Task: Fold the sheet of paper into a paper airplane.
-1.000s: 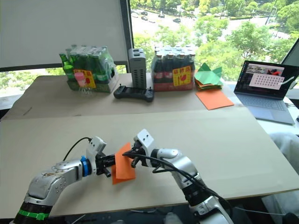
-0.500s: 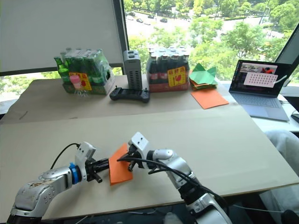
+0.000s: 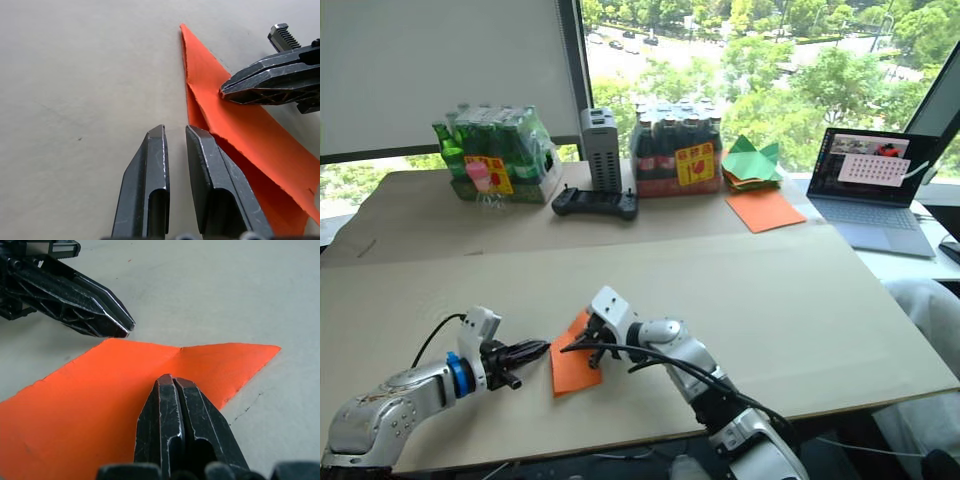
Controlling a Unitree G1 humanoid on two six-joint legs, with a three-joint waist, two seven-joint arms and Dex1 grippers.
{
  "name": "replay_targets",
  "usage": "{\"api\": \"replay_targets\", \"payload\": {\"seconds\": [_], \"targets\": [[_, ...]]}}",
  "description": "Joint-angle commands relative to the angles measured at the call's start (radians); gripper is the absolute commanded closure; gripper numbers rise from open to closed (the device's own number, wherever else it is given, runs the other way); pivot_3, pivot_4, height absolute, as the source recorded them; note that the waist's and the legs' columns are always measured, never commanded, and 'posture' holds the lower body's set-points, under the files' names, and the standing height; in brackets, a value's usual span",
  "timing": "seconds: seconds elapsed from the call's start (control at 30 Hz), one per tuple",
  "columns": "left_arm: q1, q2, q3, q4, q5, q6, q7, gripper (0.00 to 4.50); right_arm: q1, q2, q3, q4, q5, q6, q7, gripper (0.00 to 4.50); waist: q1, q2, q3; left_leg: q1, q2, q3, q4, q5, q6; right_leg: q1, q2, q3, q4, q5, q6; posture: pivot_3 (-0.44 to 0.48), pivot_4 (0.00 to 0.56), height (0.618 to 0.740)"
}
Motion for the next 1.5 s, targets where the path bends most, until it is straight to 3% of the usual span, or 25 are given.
{"api": "replay_targets", "payload": {"seconds": [0.03,0.37,0.63,0.87,1.27,1.5], "targets": [[-0.02,0.013,0.065,0.111,0.014,0.042,0.055,3.8,0.011,-0.018,0.001,0.023,-0.032,0.007,-0.011,4.5,0.001,0.0,0.0,0.0,0.0,0.0,0.0,0.0,0.0,0.0,0.0,0.0,0.0,0.0,0.0,0.0,0.15,0.74],[-0.095,-0.079,0.075,-0.044,-0.172,0.176,0.077,3.8,0.015,-0.021,-0.002,0.022,-0.04,0.008,-0.017,4.5,0.009,-0.003,0.002,-0.004,-0.001,0.0,0.0,0.0,0.0,-0.002,-0.001,0.0,-0.001,0.0,0.0,0.0,0.15,0.74],[-0.089,-0.097,0.024,-0.092,-0.198,0.209,0.089,3.8,0.016,-0.024,-0.004,0.022,-0.044,0.005,-0.023,4.5,0.01,-0.004,0.002,-0.006,-0.001,-0.001,0.0,0.0,0.0,-0.003,-0.002,-0.001,-0.002,0.001,-0.001,0.0,0.15,0.74],[-0.089,-0.092,0.003,-0.084,-0.185,0.208,0.099,3.8,0.024,-0.023,-0.006,0.014,-0.049,0.009,-0.025,4.5,0.011,-0.004,0.002,-0.007,-0.001,-0.001,0.0,0.0,0.0,-0.003,-0.002,-0.001,-0.002,0.0,0.0,0.0,0.15,0.74],[-0.079,-0.054,-0.136,0.014,0.003,0.07,0.107,3.8,0.03,-0.024,-0.009,0.003,-0.052,0.012,-0.032,4.5,0.015,-0.004,0.002,-0.005,-0.001,-0.001,0.0,0.0,0.0,-0.001,-0.002,-0.001,-0.003,0.0,0.0,0.0,0.15,0.74],[-0.075,-0.052,-0.164,0.07,0.015,0.043,0.089,3.8,0.052,-0.046,-0.041,-0.118,-0.002,0.025,0.002,4.5,0.024,-0.003,0.002,-0.003,-0.001,0.0,0.0,0.0,0.0,0.0,-0.002,-0.001,-0.003,0.0,0.0,0.0,0.15,0.74]]}}
